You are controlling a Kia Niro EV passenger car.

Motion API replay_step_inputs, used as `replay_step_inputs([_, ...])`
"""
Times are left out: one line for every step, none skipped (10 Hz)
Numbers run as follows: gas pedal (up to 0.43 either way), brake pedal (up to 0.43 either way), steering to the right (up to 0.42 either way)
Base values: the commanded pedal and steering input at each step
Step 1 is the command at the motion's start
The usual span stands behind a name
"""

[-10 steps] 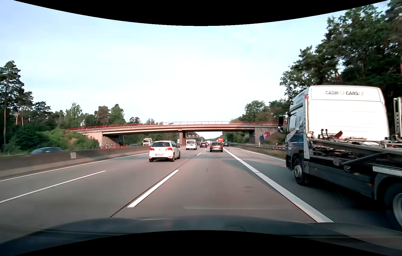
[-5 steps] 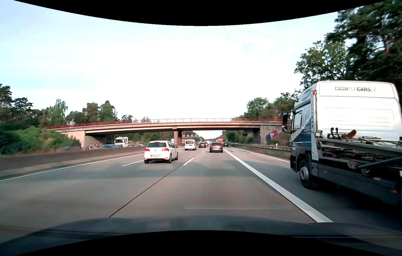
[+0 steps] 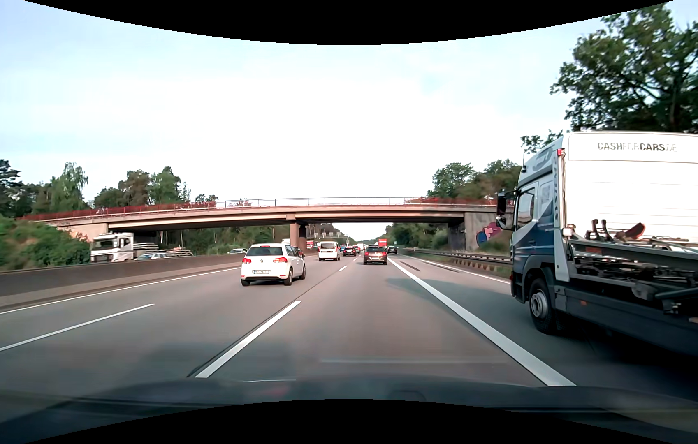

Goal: Follow the waypoints while adhering to traffic rules and regulations

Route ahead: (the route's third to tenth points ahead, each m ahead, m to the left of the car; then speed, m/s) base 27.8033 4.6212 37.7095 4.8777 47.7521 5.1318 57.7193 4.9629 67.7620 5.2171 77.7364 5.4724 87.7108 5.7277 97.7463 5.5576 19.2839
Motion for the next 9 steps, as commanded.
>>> replay_step_inputs([0.0, 0.0, -0.004])
replay_step_inputs([0.0, 0.0, -0.003])
replay_step_inputs([0.0, 0.0, -0.004])
replay_step_inputs([0.0, 0.0, -0.004])
replay_step_inputs([0.0, 0.0, -0.005])
replay_step_inputs([0.0, 0.0, -0.005])
replay_step_inputs([0.0, 0.0, -0.005])
replay_step_inputs([0.0, 0.0, -0.005])
replay_step_inputs([0.0, 0.0, -0.005])
